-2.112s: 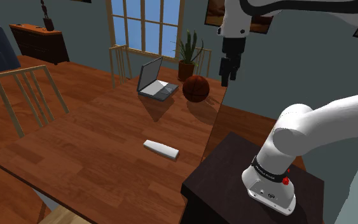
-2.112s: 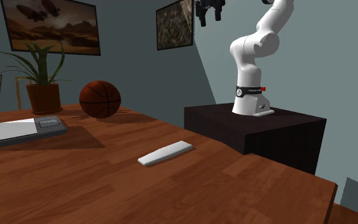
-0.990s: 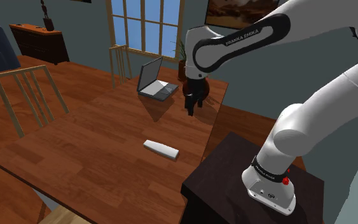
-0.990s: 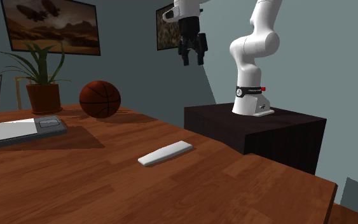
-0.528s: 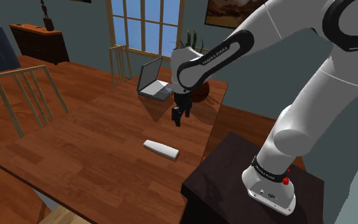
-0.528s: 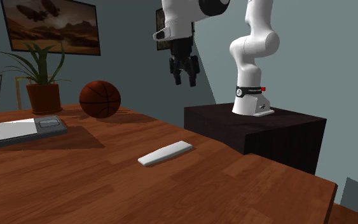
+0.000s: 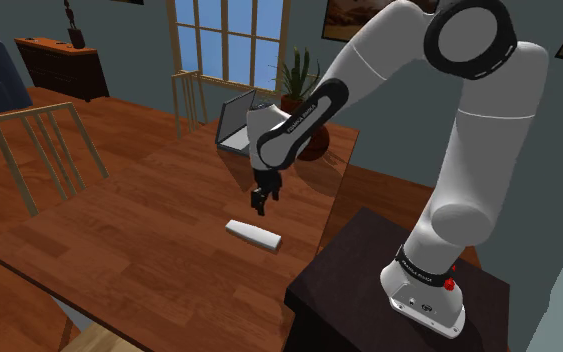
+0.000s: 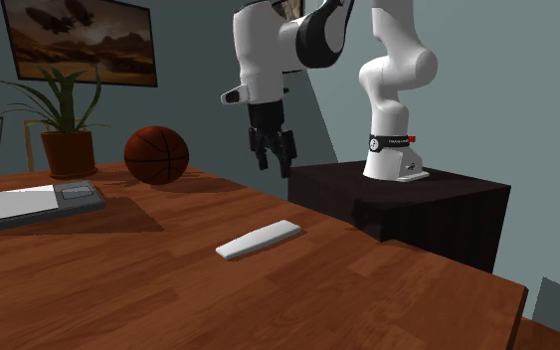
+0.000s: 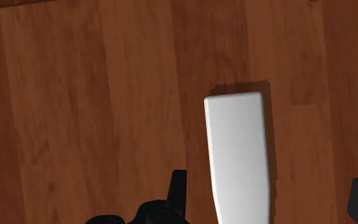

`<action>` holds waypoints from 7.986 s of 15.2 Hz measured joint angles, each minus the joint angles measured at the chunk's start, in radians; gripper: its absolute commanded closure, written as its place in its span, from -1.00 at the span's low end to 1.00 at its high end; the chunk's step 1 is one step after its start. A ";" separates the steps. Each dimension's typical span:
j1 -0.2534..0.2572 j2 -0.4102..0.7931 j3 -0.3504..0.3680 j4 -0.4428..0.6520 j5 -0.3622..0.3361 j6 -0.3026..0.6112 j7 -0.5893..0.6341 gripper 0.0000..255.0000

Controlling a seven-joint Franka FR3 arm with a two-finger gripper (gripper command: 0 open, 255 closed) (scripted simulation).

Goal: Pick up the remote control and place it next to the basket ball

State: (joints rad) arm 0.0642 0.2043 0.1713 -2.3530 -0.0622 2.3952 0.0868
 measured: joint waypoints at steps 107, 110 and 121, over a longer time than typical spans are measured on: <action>-0.147 -0.167 -0.130 0.267 -0.008 -0.415 -0.325 1.00; -0.183 -0.146 -0.164 0.287 -0.017 -0.410 -0.391 1.00; -0.320 -0.047 -0.280 0.422 -0.033 -0.426 -0.638 1.00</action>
State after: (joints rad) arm -0.2558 0.1571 -0.1088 -1.9313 -0.0948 1.9695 -0.5510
